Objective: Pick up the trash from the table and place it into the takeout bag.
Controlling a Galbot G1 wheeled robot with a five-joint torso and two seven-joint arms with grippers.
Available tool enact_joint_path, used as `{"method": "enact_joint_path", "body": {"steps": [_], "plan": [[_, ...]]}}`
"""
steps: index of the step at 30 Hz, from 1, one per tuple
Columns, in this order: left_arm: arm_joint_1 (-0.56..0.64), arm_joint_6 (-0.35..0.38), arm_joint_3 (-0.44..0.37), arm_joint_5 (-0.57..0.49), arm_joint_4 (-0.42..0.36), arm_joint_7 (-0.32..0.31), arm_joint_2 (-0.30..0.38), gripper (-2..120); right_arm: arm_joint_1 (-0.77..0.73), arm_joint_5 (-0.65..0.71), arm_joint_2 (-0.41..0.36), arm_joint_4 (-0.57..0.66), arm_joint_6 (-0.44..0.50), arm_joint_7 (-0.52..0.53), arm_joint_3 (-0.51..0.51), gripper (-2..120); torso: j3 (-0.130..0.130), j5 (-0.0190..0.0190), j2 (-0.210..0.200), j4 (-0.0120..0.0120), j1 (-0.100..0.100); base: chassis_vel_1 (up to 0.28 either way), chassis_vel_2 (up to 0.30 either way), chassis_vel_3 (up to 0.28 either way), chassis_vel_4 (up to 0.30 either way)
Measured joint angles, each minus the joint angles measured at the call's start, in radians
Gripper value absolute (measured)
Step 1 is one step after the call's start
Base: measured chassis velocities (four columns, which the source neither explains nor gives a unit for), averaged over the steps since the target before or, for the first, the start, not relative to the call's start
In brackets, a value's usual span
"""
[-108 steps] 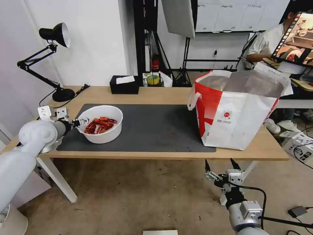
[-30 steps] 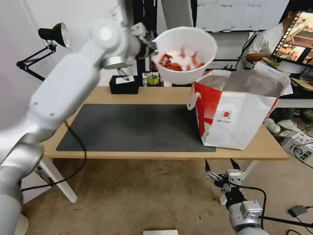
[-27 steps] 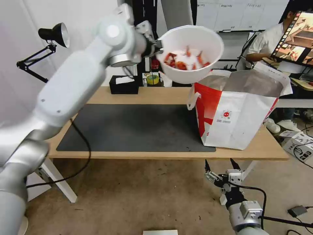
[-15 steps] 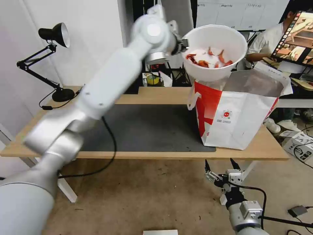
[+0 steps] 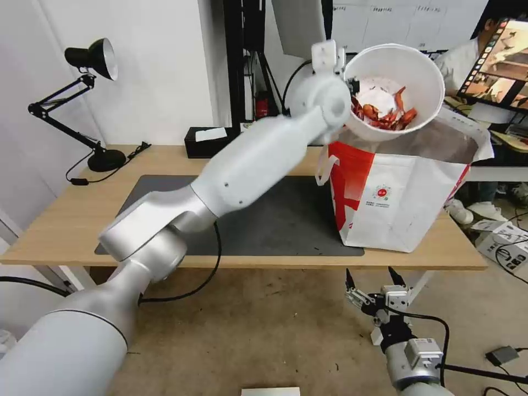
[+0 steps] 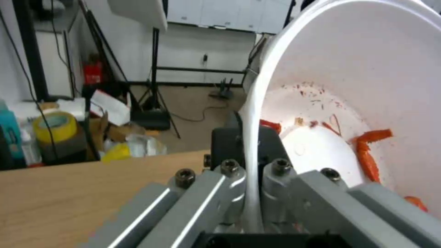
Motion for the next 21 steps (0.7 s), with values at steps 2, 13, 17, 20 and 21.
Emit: {"method": "enact_joint_path", "body": {"steps": [2,13,17,20,21], "plan": [[0.005,-0.001,0.013,0.017,-0.001,0.004,0.001,0,0.000,0.000,0.000,0.000,0.000,0.000,0.000,100,0.000,-0.0001,0.000,0.0001,0.000,0.000,0.000,0.000,0.000],[0.027,-0.003,0.075,0.097,-0.013,0.018,-0.008,0,0.000,0.000,0.000,0.000,0.000,0.000,0.000,100,0.000,0.0000,0.000,-0.0001,0.000,0.000,0.000,0.000,0.000],[0.029,0.081,0.072,-0.016,-0.089,0.043,0.036,12,0.000,0.000,0.000,0.000,0.000,0.000,0.000,100,0.000,-0.0001,0.000,-0.0002,0.000,0.000,0.000,0.000,0.000],[0.031,0.143,0.066,-0.078,-0.116,0.042,0.061,32,0.000,0.000,0.000,0.000,0.000,0.000,0.000,100,0.000,-0.0002,0.000,0.0002,0.000,0.000,0.000,0.000,0.000],[0.034,0.146,0.062,-0.092,-0.116,0.041,0.062,36,0.000,0.000,0.000,0.000,0.000,0.000,0.000,100,0.000,-0.0002,0.000,0.0000,0.000,0.000,0.000,0.000,0.000]]}}
